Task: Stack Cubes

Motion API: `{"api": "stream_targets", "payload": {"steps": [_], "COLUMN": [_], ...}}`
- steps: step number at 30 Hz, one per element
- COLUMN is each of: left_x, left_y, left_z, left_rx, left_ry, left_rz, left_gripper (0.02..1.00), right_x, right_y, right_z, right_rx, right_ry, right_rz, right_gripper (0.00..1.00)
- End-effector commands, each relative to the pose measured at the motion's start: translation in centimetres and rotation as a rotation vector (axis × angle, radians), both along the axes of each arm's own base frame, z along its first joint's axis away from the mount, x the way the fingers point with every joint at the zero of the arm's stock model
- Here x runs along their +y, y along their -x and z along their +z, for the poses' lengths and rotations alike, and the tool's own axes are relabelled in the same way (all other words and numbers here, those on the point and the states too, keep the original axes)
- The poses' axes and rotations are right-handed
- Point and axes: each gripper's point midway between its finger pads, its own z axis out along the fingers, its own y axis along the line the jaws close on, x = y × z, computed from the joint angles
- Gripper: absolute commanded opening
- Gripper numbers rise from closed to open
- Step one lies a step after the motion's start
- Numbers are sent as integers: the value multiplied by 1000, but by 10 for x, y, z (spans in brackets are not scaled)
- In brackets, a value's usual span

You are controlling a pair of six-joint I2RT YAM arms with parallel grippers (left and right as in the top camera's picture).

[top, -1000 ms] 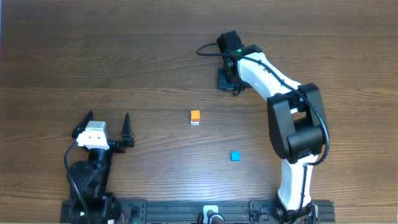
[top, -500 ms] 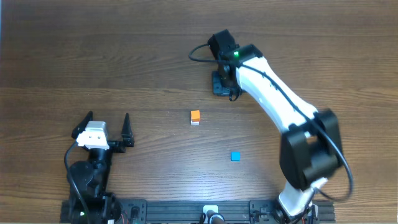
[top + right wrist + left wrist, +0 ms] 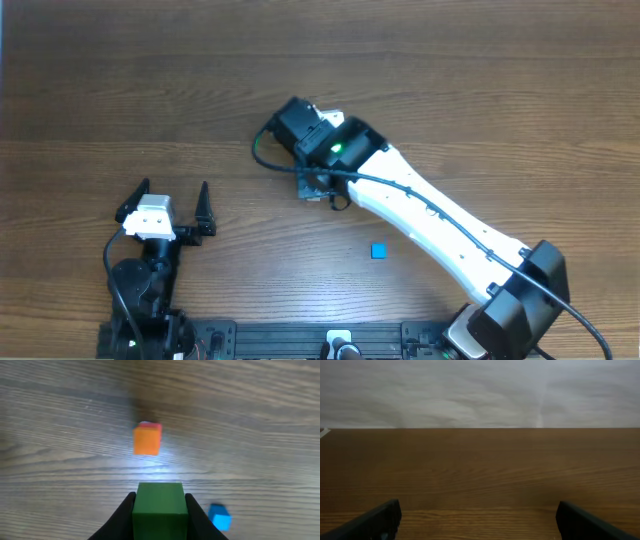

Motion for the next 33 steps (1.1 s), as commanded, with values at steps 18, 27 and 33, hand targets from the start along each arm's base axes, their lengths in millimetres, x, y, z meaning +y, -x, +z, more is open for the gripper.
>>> {"api": "stream_targets", "payload": {"steps": [18, 27, 33], "left_x": [0, 0, 0], "left_y": [0, 0, 0], "left_z": [-1, -1, -1], "left_rx": [-2, -2, -2], "left_ry": [-10, -10, -10], "left_rz": [-4, -4, -4], "left_gripper": [1000, 1000, 1000], "right_x": [30, 22, 22], "right_y": [-22, -26, -25], "right_z": [-48, -53, -54], "right_rx": [81, 96, 101], "right_ry": [48, 64, 62], "right_rz": [-56, -77, -77], "right_gripper": [12, 12, 14]}}
